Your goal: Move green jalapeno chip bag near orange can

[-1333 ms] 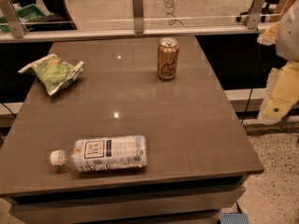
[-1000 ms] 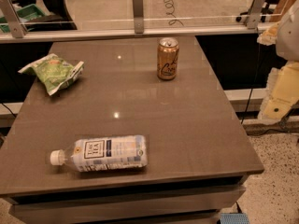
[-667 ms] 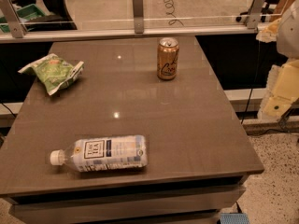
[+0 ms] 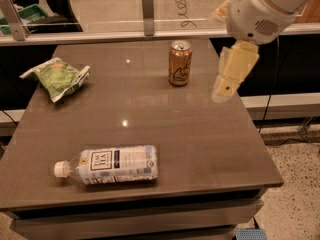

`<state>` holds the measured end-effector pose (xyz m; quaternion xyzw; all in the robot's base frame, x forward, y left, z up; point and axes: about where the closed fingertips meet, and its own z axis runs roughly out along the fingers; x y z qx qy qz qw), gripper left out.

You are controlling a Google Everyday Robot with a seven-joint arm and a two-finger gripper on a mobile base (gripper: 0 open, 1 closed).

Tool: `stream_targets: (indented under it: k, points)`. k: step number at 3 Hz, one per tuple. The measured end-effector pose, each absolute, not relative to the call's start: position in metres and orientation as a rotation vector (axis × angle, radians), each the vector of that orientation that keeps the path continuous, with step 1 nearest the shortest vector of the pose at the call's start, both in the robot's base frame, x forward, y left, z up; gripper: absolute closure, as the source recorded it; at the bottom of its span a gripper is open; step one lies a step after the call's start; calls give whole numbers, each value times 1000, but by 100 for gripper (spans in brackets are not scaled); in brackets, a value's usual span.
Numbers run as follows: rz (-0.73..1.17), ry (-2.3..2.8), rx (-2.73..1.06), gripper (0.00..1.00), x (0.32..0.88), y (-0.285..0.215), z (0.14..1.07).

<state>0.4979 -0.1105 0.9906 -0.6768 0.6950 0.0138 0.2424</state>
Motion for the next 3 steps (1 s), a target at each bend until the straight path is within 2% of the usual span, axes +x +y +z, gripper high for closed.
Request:
stream_targets:
  k: [2,3]
  points:
    - [185,1602,-2014,0,531,45,985]
    - [276,1462,-2050,0,531,112,985]
